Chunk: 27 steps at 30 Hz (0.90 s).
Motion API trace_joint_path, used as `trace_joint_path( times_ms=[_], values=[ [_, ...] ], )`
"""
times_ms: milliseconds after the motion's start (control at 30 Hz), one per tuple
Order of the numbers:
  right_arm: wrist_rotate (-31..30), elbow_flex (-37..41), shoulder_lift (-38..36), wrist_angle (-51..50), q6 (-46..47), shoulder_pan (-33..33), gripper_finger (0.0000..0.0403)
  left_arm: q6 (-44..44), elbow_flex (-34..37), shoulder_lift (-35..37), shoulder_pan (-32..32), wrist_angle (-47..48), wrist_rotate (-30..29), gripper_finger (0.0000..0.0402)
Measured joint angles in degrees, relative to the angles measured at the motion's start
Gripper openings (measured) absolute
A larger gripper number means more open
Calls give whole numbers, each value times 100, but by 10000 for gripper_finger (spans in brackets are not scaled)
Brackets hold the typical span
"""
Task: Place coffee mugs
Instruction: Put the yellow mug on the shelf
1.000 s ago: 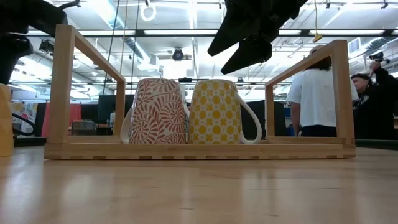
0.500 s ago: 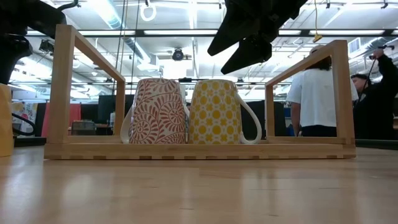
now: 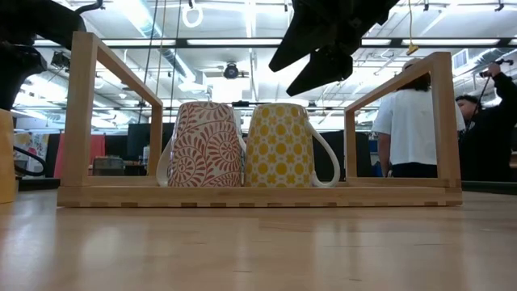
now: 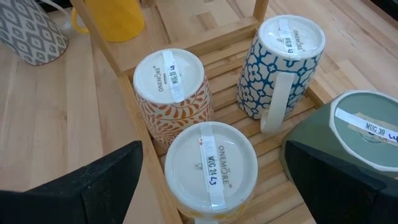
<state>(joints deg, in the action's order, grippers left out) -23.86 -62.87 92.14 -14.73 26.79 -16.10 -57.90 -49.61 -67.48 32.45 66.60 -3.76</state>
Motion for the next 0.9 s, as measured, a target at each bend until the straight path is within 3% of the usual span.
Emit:
trace_joint_path(
  times_ms=[267, 633, 900],
  values=[
    [0, 0, 0, 14, 0, 2, 397, 167, -146, -12, 0, 177, -80, 315],
    [0, 0, 0, 11, 2, 2, 397, 155, -146, -5, -23, 154, 532, 315],
    [0, 0, 0, 11, 2, 0, 397, -796, -151, -1, -68, 167, 1143, 315]
  ],
)
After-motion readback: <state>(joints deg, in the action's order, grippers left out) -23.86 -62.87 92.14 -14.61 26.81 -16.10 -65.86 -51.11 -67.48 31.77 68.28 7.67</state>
